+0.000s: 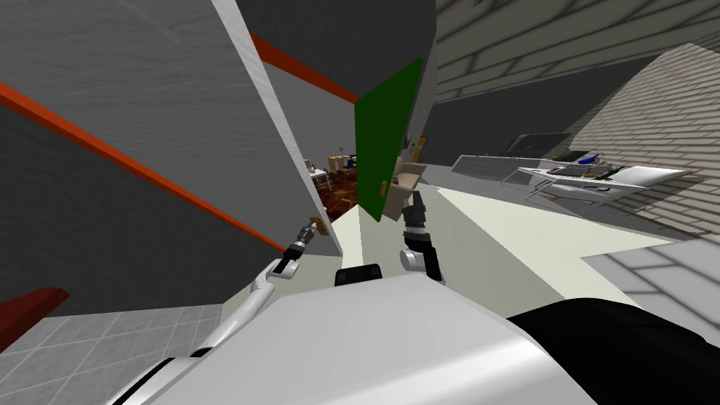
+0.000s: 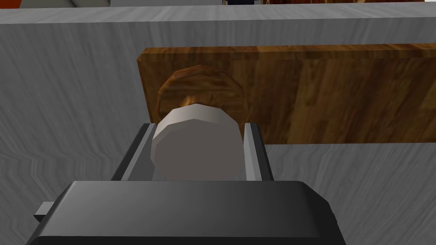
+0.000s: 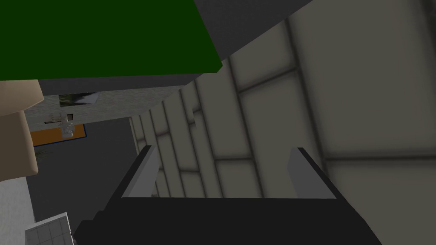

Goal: Pull the door open

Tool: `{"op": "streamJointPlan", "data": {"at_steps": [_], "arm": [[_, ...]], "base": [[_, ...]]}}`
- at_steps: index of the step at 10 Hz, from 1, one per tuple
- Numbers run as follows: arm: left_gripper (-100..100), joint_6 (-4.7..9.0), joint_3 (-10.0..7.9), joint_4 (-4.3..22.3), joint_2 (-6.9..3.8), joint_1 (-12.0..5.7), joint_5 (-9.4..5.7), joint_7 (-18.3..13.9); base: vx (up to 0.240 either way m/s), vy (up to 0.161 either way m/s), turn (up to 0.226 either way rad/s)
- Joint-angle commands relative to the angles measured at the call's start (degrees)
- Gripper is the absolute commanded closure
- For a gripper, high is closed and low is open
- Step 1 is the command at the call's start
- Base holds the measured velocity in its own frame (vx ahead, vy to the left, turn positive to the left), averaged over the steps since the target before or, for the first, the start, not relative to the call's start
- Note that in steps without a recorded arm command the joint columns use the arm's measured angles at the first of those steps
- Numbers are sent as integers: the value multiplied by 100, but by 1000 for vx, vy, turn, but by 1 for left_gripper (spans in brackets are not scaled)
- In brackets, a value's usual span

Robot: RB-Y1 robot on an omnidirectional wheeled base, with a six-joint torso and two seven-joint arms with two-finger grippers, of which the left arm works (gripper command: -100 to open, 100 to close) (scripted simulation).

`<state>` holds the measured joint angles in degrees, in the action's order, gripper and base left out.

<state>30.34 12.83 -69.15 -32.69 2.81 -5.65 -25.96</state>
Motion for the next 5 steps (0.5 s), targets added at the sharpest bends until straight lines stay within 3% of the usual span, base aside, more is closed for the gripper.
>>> {"op": "streamJointPlan", "data": {"at_steps": [1, 2, 3, 5], "arm": [[100, 144, 82, -39, -114, 95, -1, -87], [100, 207, 129, -69, -184, 139, -3, -139], [100, 162, 95, -22, -141, 97, 1, -94], [100, 392, 201, -12, -317, 204, 3, -222]], "base": [[-175, 82, -68], [-177, 92, -57], [-85, 44, -10], [-152, 75, -107]]}}
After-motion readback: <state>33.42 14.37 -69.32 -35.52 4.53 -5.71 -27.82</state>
